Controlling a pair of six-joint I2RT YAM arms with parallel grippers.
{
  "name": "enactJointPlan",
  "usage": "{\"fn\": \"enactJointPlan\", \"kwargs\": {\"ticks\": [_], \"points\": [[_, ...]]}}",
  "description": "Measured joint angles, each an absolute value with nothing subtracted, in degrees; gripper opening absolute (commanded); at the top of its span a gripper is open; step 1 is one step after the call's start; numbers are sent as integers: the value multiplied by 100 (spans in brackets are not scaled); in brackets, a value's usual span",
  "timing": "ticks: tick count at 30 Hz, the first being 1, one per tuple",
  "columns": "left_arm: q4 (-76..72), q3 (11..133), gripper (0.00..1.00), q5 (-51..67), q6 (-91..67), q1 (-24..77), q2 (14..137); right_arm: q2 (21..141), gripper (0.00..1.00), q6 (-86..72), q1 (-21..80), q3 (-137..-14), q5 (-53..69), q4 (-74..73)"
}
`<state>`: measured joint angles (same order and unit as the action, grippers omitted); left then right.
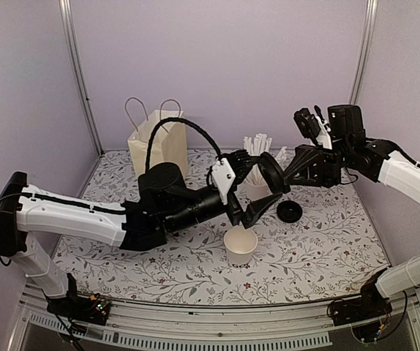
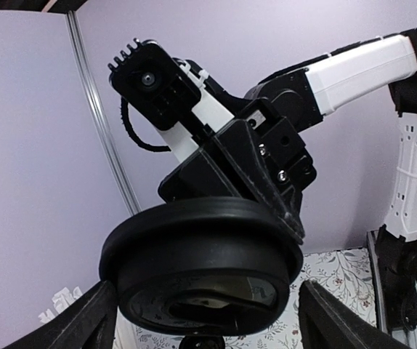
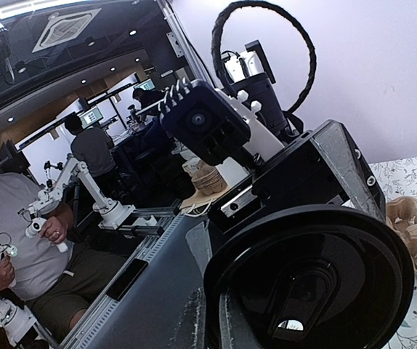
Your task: Pack the takeout coffee
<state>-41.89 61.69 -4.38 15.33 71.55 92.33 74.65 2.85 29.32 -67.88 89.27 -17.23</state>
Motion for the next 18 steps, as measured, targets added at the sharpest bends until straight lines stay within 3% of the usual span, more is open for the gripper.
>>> {"fn": "enactJointPlan", "kwargs": {"ticks": [12, 18], "points": [[-4209, 6346, 89, -377, 1391, 7100, 9351, 7417, 6, 211, 2847, -6722, 8930, -1555], [-4176, 6473, 85, -572, 1376, 7100, 9465, 7417, 6, 128, 2834, -6705, 8927, -1485]]}}
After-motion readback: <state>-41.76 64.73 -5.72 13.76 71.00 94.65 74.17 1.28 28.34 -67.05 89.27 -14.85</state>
